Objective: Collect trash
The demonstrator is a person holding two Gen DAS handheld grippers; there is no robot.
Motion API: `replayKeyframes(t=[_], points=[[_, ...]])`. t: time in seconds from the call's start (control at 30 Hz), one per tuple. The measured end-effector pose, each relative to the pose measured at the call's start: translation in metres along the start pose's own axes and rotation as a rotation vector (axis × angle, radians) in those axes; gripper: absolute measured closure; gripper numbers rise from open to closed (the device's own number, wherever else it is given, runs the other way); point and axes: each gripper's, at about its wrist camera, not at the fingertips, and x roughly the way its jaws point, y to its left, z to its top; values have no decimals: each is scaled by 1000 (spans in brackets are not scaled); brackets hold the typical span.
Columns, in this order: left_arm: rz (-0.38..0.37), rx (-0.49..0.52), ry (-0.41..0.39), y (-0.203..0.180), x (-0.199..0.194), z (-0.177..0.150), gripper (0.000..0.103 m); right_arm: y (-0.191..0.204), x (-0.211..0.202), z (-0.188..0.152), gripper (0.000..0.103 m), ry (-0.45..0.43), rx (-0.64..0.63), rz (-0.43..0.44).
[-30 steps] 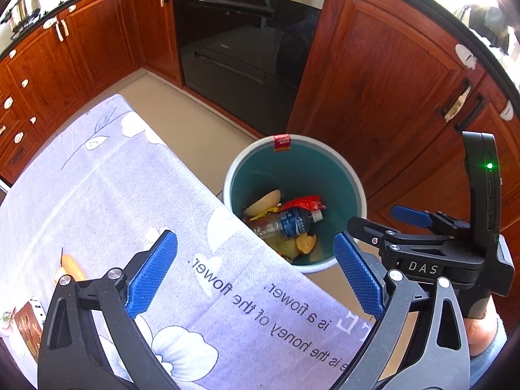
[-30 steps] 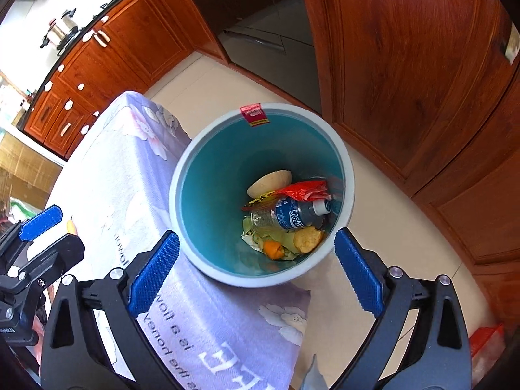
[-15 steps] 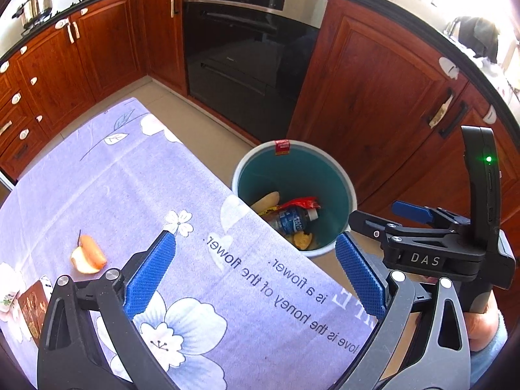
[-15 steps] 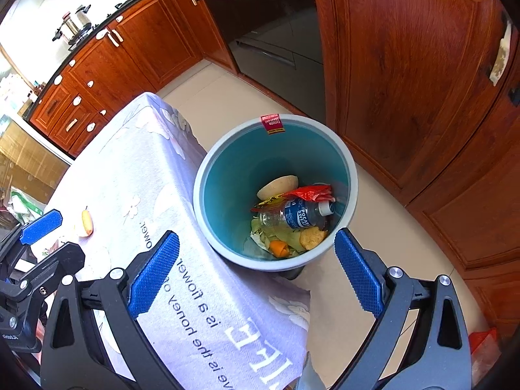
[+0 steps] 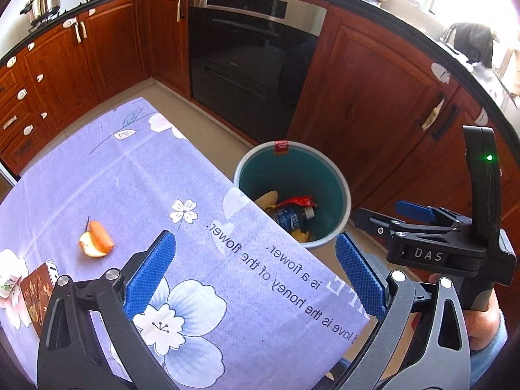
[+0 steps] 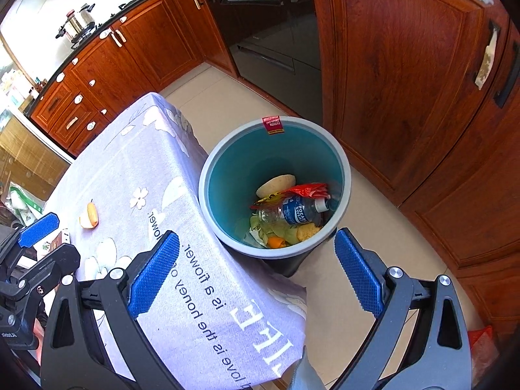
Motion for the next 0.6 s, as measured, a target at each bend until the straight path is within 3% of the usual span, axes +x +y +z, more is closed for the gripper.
replayKeyframes(t=[0.33,0.6], points=[[25,6,16,-1,-7,-13,4,3,-3,-8,10,13,2,4],[107,-57,45,51,-18,-49,4,38,7,-17,9,43,-54,36]])
